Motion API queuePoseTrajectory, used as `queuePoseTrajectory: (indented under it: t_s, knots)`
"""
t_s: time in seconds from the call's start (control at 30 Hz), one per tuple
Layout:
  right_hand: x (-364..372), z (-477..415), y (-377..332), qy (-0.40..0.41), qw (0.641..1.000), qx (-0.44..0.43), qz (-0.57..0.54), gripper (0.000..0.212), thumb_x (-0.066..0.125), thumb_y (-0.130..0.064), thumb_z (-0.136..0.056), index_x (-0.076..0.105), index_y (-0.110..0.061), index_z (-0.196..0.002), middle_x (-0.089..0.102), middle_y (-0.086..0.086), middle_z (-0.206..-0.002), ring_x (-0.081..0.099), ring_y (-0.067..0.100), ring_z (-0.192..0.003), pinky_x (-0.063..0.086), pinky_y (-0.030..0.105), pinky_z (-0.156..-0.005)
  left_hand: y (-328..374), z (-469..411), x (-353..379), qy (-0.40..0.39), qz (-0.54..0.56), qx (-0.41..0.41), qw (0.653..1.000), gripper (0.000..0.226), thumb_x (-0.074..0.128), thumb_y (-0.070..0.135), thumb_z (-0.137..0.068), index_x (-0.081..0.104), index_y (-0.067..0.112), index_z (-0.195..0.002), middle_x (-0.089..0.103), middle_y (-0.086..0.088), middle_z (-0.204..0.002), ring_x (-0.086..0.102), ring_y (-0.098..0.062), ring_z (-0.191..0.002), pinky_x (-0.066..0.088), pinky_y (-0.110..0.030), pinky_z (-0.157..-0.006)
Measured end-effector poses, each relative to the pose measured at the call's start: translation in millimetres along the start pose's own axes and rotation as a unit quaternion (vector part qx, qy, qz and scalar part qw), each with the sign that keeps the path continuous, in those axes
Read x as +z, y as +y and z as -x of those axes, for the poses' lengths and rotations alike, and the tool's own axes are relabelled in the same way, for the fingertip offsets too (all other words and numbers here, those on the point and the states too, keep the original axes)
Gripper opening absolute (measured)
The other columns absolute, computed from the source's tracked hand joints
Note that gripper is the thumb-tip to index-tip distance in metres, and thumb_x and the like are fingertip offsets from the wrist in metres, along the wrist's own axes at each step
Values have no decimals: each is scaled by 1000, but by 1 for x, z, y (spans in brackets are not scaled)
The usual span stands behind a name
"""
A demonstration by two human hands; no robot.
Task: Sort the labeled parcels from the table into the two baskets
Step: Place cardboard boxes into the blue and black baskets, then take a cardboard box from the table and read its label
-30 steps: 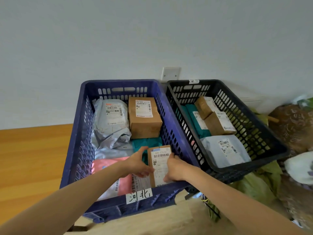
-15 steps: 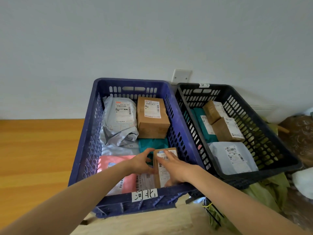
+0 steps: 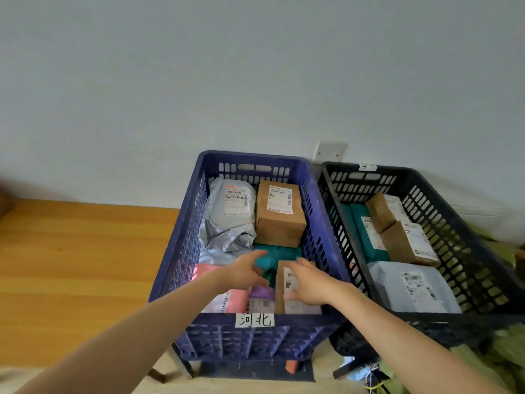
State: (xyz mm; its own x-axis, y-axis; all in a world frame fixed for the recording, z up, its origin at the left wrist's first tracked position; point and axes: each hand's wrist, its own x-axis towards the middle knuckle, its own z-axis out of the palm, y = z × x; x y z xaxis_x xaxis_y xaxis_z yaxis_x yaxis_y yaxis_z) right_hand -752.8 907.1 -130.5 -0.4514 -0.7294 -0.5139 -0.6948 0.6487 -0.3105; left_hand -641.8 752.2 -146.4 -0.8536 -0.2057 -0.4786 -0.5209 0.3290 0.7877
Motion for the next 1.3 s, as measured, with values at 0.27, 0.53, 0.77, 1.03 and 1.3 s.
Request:
queuePoseTrajectory:
  t_s: [0.27,0.53,0.77,1.03,1.3]
  knots:
    - [-11,9,-48,113,980,-132,-103,60,61,-27,-93,35,-14,-146,34,3,-151,36,17,-137,30,25,-107,5,87,-31,210,103,15,972,63,63,0,-88,40,22,-142,61,-8,-115,58,-12,-77,48,-19,-61]
    - [12,11,-134,143,928,-249,-238,54,53,-14,-96,31,-18,-146,36,2,-149,34,17,-138,31,33,-110,-26,177,-57,382,203,7,902,55,64,5,-89,46,25,-137,67,-2,-105,67,-15,-83,57,-25,-73]
    - [42,8,-221,127,906,-314,-254,57,52,-16,-98,25,-19,-148,34,1,-151,35,14,-137,34,30,-108,-77,238,-79,455,238,-20,858,53,65,11,-89,47,28,-136,67,-1,-107,69,-15,-86,56,-23,-72]
    - [86,-22,-337,93,902,-345,-242,56,54,-17,-97,28,-21,-147,37,0,-149,37,13,-135,38,28,-104,-164,296,-134,489,287,-41,823,51,64,8,-90,48,25,-136,67,-4,-107,68,-17,-86,56,-27,-74]
    - [122,-71,-462,108,912,-312,-244,48,51,-11,-97,35,-15,-143,42,6,-143,43,16,-130,38,23,-96,-262,364,-229,479,283,-56,829,50,63,10,-91,47,25,-136,65,-3,-111,67,-20,-96,56,-28,-78]
